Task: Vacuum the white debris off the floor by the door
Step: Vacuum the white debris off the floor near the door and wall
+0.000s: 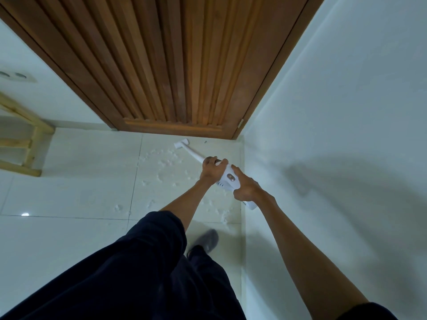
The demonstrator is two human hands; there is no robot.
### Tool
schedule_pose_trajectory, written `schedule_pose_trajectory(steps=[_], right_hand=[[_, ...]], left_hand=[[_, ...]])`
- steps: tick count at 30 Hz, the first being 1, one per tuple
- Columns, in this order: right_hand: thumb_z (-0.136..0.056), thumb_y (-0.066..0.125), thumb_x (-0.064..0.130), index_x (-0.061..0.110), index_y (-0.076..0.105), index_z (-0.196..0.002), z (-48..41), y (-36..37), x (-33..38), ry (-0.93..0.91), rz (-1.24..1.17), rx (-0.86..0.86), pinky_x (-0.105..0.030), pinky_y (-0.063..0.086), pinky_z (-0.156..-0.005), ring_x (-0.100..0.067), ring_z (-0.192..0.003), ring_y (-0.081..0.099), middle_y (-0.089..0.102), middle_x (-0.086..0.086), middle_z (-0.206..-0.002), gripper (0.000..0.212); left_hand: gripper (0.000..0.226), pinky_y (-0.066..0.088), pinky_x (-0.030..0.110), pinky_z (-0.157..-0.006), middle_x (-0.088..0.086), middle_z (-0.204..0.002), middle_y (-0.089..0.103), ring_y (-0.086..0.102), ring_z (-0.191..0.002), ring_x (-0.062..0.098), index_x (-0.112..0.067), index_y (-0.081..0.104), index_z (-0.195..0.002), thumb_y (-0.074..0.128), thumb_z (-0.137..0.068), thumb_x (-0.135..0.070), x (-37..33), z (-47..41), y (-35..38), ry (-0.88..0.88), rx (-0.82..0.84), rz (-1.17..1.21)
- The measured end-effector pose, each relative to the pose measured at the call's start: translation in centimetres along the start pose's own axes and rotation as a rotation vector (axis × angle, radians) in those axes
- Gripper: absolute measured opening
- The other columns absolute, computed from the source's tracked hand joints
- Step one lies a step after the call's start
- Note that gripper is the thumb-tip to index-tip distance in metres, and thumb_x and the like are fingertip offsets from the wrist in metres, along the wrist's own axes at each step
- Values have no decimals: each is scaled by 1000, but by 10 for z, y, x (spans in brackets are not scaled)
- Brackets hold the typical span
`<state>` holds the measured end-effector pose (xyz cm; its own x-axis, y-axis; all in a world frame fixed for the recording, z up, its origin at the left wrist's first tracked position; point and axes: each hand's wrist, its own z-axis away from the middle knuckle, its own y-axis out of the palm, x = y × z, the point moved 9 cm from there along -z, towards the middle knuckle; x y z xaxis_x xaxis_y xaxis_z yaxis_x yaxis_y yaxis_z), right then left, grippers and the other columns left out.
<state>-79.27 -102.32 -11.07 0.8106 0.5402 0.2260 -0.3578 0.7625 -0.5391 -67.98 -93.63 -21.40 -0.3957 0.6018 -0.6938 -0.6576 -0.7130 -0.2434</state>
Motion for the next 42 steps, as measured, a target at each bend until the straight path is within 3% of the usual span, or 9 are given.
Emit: schedule_pose_trajectory(steps=[4,9,18,22,31,33,35,38,42], right_hand=[[-90,59,13,37,7,-154,-2,-1,22,-126,6,12,-32,41,-86,-29,-122,49,47,-6,-139,86],[-88,60,14,35,5,-155,-5,-2,35,-183,34,14,-34,41,-90,-34,-128,46,43,-8,-146,89],[-89,58,14,33,2,-156,-4,-22,-4,-136,68,-22,-37,43,-94,-34,-126,48,46,-9,-145,89],[-90,58,18,33,9,-156,1,-29,-32,-74,10,-29,-36,42,-98,-31,-127,48,45,-8,-146,84],[-87,57,14,35,14,-155,7,-32,-59,-55,-64,-25,-34,44,-92,-30,-123,51,49,-6,-142,83],[-85,57,13,37,12,-154,8,-33,-58,-75,-58,-24,-36,45,-93,-30,-122,51,49,-5,-141,87],[-84,58,11,38,11,-155,6,-33,-54,-81,-44,-17,-36,45,-94,-30,-123,50,48,-5,-142,88],[-86,59,13,36,12,-155,2,-31,-41,-98,-34,-12,-37,43,-99,-31,-127,48,45,-6,-145,86],[-88,59,15,35,12,-155,-2,-22,-21,-143,-18,0,-36,43,-97,-31,-127,47,46,-7,-145,84]], left_hand=[[71,41,40,-111,6,-145,50,52,-127,26,-11,51,-140,62,-82,-51,5,-13,-18,-45,-84,64],[75,37,46,-115,8,-148,49,46,-137,28,-14,53,-139,52,-80,-60,11,-24,-24,-21,-90,58],[72,32,44,-119,9,-156,40,37,-144,27,-12,43,-148,50,-89,-53,-16,-14,16,10,-8,15],[71,32,43,-118,10,-156,39,37,-144,29,-10,41,-149,53,-92,-51,-24,-7,45,20,31,-1],[73,34,41,-118,9,-153,44,40,-142,30,-13,50,-144,50,-85,-56,-25,-7,72,28,54,-46],[65,37,41,-115,12,-146,52,46,-137,31,-11,58,-136,50,-87,-52,-29,-6,70,49,57,-57],[51,44,42,-107,21,-124,65,57,-120,35,-3,68,-114,54,-89,-45,-29,-10,66,56,47,-59],[72,50,40,-97,18,-103,70,63,-100,33,1,68,-101,50,-69,-61,-22,-18,50,36,-47,-9],[27,45,32,-92,19,-104,68,62,-107,35,-6,64,-92,57,-93,-32,-21,-15,30,53,-60,-8]])
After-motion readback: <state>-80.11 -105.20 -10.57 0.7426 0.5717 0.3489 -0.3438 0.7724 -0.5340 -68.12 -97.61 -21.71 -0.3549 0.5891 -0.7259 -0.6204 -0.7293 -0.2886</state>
